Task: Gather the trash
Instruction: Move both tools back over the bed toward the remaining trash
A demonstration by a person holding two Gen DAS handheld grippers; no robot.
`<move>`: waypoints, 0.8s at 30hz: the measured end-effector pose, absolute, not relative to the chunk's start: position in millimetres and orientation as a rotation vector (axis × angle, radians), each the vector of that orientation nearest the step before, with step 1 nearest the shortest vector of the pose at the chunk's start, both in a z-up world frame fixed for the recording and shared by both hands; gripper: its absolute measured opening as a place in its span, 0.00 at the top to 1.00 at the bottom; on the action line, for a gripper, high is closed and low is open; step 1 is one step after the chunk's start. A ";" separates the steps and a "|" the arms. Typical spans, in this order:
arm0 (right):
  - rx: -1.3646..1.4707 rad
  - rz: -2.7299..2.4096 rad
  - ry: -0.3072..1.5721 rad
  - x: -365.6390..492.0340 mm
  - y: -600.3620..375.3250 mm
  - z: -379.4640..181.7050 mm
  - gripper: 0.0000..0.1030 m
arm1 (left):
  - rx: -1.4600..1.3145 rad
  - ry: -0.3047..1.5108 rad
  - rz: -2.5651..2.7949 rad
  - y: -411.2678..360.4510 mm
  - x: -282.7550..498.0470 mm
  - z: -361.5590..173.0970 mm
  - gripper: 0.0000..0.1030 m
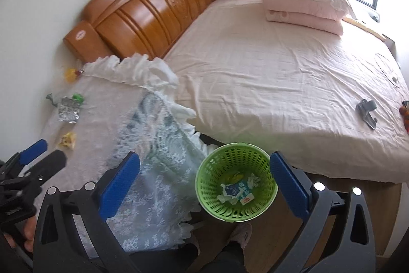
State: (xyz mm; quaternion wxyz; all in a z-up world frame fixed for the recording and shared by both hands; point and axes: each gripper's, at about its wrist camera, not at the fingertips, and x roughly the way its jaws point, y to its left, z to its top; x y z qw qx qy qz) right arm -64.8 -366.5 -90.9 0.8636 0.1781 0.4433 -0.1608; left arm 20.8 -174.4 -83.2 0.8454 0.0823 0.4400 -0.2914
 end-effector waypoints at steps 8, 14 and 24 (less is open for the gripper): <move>0.332 -0.289 0.949 -53.0 -343.0 -92.5 0.02 | 0.151 0.950 -0.592 -160.5 24.8 -87.1 0.07; 0.302 -0.225 0.976 -36.5 -324.4 -97.6 0.02 | 0.106 0.962 -0.527 -135.5 34.1 -88.8 0.07; 0.197 0.005 1.021 13.8 -251.0 -109.6 0.02 | 0.008 0.964 -0.277 -42.2 49.7 -92.8 0.07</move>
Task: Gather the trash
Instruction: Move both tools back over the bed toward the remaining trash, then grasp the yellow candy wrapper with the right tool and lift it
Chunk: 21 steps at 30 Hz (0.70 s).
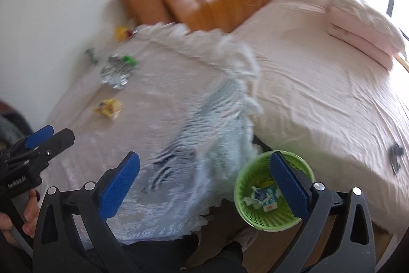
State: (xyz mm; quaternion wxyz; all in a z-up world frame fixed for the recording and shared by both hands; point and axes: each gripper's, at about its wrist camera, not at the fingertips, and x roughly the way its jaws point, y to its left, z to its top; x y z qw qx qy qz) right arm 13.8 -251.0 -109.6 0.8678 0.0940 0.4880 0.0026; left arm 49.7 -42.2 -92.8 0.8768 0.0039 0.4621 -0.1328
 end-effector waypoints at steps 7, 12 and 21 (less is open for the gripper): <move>0.088 0.195 1.102 56.2 -181.0 -139.0 0.02 | -0.086 1.013 -0.128 31.1 55.6 -110.9 0.07; 0.039 0.292 1.107 100.9 -130.9 -157.2 0.02 | -0.138 1.008 -0.065 64.8 60.0 -114.2 0.07; -0.169 0.364 1.114 173.6 -55.9 -205.4 0.02 | -0.154 0.993 -0.028 90.1 67.0 -113.8 0.07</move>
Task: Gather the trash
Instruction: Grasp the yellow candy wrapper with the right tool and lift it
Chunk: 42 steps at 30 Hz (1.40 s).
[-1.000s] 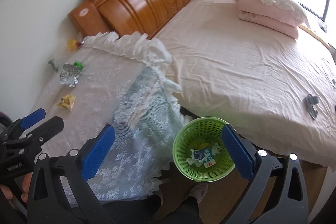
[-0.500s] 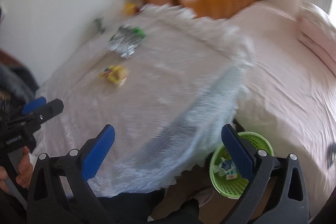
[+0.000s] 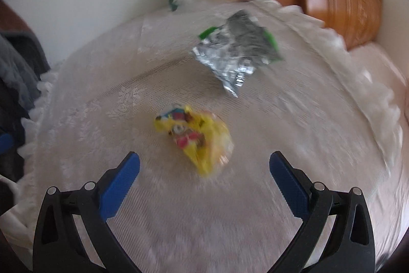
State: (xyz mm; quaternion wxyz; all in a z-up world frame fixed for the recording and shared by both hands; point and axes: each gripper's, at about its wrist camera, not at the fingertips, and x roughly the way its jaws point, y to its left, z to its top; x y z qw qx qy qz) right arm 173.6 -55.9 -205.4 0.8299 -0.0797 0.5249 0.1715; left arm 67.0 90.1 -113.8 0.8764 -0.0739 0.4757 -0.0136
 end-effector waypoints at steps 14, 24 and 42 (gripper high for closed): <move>-0.085 0.334 1.094 179.4 -85.4 -206.9 0.70 | -0.155 1.017 -0.080 77.4 94.2 -122.1 0.07; 0.062 0.210 1.039 144.0 -170.5 -176.3 0.70 | -0.230 1.038 -0.167 18.7 156.1 -129.7 0.08; 0.124 0.153 1.020 112.7 -263.0 -152.7 0.70 | -0.663 1.030 0.215 -15.6 266.4 -191.9 0.07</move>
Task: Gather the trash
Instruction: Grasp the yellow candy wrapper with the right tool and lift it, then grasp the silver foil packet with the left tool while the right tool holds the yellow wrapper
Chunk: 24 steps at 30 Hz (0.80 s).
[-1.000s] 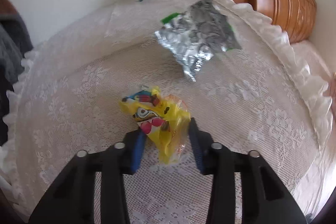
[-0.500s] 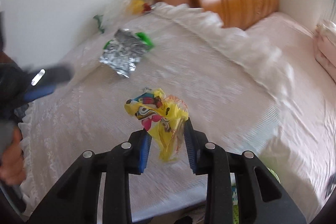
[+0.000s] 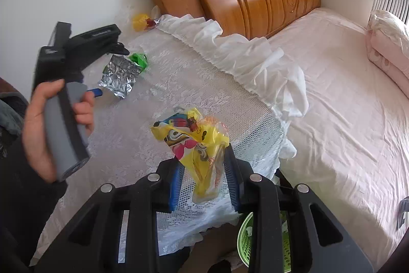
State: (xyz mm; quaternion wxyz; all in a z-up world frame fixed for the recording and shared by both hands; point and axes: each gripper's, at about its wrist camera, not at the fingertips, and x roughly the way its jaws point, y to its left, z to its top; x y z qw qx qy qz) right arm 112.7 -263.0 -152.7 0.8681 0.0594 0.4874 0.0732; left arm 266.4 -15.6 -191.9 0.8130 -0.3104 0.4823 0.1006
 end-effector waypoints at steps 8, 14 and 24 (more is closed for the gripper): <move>0.118 0.173 1.034 117.6 -266.7 -154.0 0.70 | -0.657 1.031 0.268 -13.8 277.3 -204.2 0.13; 0.116 0.178 1.037 118.5 -266.1 -154.1 0.70 | -0.674 1.037 0.240 -10.7 271.0 -206.2 0.29; 0.105 0.205 1.023 119.8 -247.3 -150.4 0.70 | -0.595 1.024 0.170 -1.4 244.2 -184.1 0.30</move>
